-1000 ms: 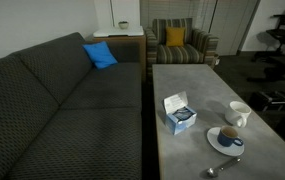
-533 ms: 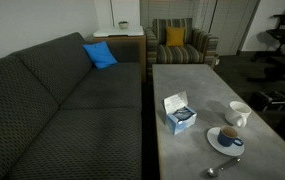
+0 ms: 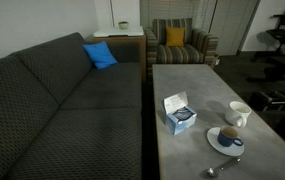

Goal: Put the mug on the table

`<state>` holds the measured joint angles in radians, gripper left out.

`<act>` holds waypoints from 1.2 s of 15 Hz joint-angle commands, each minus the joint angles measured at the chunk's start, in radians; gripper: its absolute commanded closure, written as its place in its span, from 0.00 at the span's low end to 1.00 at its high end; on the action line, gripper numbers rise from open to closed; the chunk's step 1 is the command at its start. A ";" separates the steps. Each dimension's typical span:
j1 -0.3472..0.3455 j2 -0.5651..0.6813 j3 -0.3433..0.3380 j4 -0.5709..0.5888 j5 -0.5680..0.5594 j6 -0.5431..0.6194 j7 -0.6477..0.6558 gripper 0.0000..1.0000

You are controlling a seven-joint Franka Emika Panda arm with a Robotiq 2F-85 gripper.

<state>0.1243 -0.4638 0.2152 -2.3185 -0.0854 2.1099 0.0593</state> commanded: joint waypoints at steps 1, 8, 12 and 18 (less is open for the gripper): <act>0.009 0.041 -0.002 0.012 -0.048 0.052 -0.017 0.00; -0.002 0.140 -0.008 0.001 -0.131 0.188 -0.007 0.00; -0.005 0.235 -0.025 -0.029 -0.133 0.351 -0.010 0.00; 0.006 0.229 -0.025 -0.022 -0.120 0.327 -0.003 0.00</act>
<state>0.1278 -0.2357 0.1927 -2.3422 -0.2051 2.4391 0.0568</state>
